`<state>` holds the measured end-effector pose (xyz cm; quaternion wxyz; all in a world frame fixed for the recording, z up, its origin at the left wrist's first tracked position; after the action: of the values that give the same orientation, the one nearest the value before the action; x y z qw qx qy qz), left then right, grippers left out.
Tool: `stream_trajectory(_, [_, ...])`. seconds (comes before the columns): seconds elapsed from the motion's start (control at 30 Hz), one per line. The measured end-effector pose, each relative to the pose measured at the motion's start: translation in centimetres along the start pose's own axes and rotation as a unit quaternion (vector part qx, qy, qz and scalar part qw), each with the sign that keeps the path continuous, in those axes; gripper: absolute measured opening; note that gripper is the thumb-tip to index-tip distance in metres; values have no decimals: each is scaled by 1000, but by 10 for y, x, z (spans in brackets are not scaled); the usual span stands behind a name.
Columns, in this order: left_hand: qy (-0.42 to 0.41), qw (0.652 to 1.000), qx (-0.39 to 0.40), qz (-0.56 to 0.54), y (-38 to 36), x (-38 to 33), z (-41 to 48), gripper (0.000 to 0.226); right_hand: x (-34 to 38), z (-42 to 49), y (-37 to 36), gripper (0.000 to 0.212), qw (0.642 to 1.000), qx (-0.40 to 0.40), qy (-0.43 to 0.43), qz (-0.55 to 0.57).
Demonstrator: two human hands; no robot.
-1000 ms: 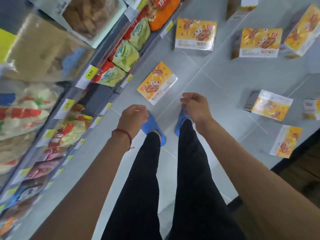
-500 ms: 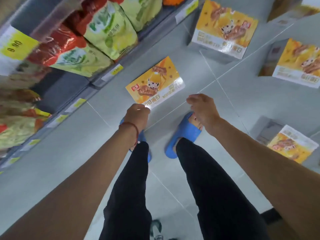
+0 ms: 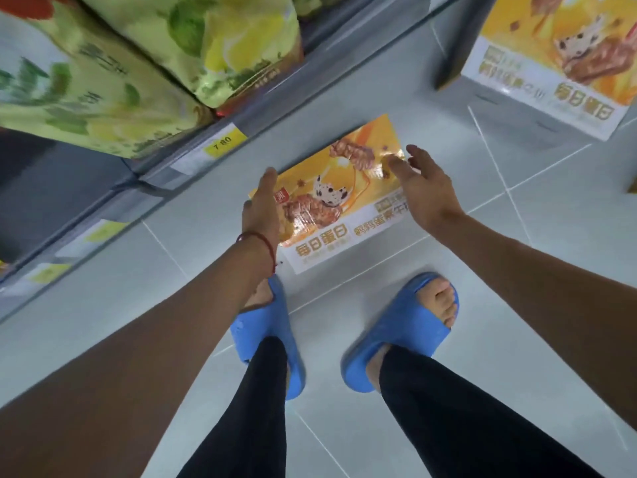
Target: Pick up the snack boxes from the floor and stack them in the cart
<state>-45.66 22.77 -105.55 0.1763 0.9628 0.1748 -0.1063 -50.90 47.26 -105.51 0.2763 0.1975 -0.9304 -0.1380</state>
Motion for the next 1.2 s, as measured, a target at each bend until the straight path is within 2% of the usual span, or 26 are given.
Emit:
stream_trajectory(0.07, [-9,1000,-7,-27,-3,-3,-2,87,4,0,-6,75,1000,15,-15,7])
stream_trajectory(0.1, [-21,999,-15,-21,-5,-4,-5,80,7,-4,-7,76,1000,13,-18,5])
stream_trajectory(0.23, [-43,998,-35,9,-4,-6,-26,98,6,-27,-4,78,998,-16,-51,43])
stream_trajectory(0.27, [-37,999,-31,1,-2,-6,-35,93,4,-37,0,79,997,-17,-59,56])
stream_trajectory(0.4, [-25,999,-23,-8,12,0,-80,46,0,-92,23,84,991,-11,-73,111])
stream_trajectory(0.53, [-26,999,-5,-29,22,2,-133,41,0,-153,45,67,974,-3,-89,206])
stream_trajectory(0.63, [-48,999,-2,2,28,-7,-180,31,6,-197,63,73,957,-18,-101,273])
stream_trajectory(0.67, [-56,998,2,18,31,-9,-192,29,9,-211,69,68,952,-24,-105,286])
stream_trajectory(0.73, [-79,995,27,47,35,-17,-222,33,12,-239,82,56,943,-43,-111,311])
stream_trajectory(0.87, [-112,987,93,61,40,-34,-282,51,25,-298,108,50,927,-77,-108,351])
stream_trajectory(0.97, [-134,983,109,65,45,-54,-332,71,34,-344,135,42,920,-84,-90,372])
stream_trajectory(1.03, [-153,979,118,70,49,-68,-366,75,42,-373,151,42,920,-85,-76,376])
stream_trajectory(1.07, [-165,976,124,75,51,-75,-383,67,47,-388,160,44,919,-85,-65,380])
stream_trajectory(1.17, [-203,962,149,106,53,-90,-437,23,63,-434,185,62,910,-88,-33,405])
stream_trajectory(1.2, [-218,956,155,119,54,-95,-455,20,68,-449,192,67,907,-90,-20,411])
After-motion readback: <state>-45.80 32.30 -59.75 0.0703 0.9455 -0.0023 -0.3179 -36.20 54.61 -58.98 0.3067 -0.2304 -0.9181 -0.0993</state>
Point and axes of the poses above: each hand's wrist, its own z-axis towards the middle knuckle, its own y-axis out of the back of the hand, x = y × z, the point moved 4 cm from there along z, towards the middle knuckle
